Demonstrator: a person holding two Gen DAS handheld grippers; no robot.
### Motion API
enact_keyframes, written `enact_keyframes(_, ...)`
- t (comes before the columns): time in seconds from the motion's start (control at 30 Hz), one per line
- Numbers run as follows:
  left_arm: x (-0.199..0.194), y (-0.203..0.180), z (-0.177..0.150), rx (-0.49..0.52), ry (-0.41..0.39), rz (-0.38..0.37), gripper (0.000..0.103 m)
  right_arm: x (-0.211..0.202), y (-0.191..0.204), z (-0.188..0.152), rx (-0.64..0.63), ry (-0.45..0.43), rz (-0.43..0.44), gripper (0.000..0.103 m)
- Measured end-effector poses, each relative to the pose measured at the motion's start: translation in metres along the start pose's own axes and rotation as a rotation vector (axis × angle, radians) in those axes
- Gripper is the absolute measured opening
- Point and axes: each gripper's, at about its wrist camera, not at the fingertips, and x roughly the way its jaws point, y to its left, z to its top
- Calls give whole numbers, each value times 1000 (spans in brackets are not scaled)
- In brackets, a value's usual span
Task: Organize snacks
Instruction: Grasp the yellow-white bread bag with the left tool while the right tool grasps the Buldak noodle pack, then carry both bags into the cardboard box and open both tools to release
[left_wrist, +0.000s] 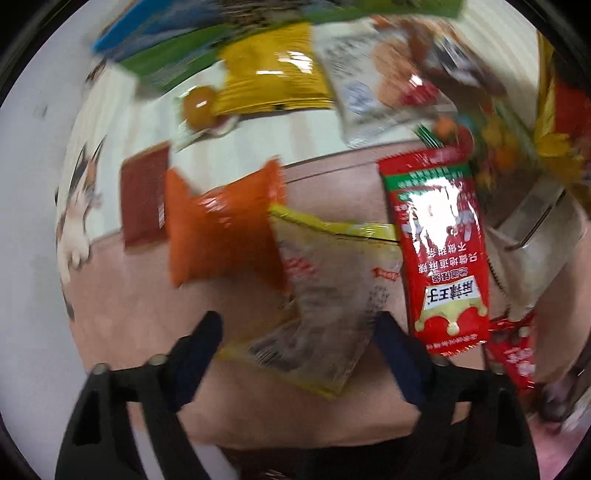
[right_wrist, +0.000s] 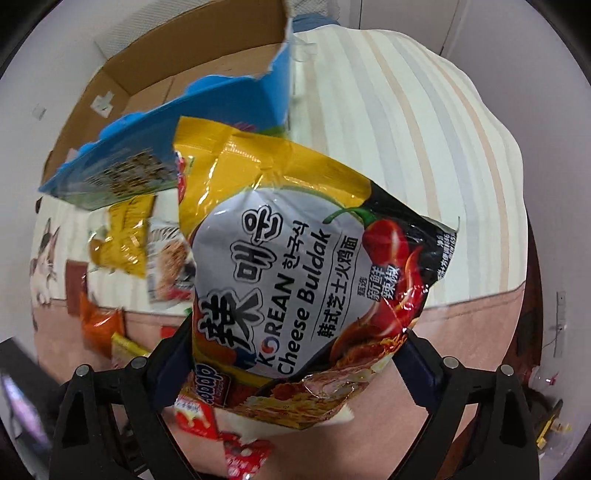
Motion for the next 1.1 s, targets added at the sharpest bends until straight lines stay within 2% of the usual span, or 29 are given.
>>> enact_keyframes(0.03,3,-4,2,18,-3,-11,68,-1,-4,5,-1,7,2,97)
enact_keyframes(0.1,10,-10,6,36,-1,-37,48,-19,-2,-14,-6,25,-10,97)
enact_keyframes(0.17,15,-6,10,10,-5,-60,44,-22,-9,-27,1,48,-35,97)
enact_keyframes(0.27,19,21,14,-92,-9,-159,42,-28,-20,-53,33,78,-64,97)
enact_keyframes(0.37,26,53,17,-209,15,-268,42,-17,-45,-82,99,126,-99,97)
enact_keyframes(0.47,40,72,24,-236,44,-322,44,1,-65,-95,149,167,-106,97)
enact_keyframes(0.6,57,83,30,-205,62,-307,47,29,-80,-95,182,188,-72,98)
enact_keyframes(0.73,62,89,34,-201,60,-291,45,34,-88,-99,212,158,-35,103)
enact_keyframes(0.8,55,85,31,-213,60,-285,44,35,-96,-109,257,157,-8,103)
enact_keyframes(0.9,44,52,36,-246,55,-259,40,41,-113,-132,362,175,59,103)
enact_keyframes(0.93,27,31,36,-257,52,-254,39,43,-121,-135,392,197,68,98)
enact_keyframes(0.97,21,30,36,-264,47,-253,39,45,-130,-139,429,218,80,96)
enact_keyframes(1.1,-13,28,34,-250,20,-265,38,28,-134,-136,373,166,91,92)
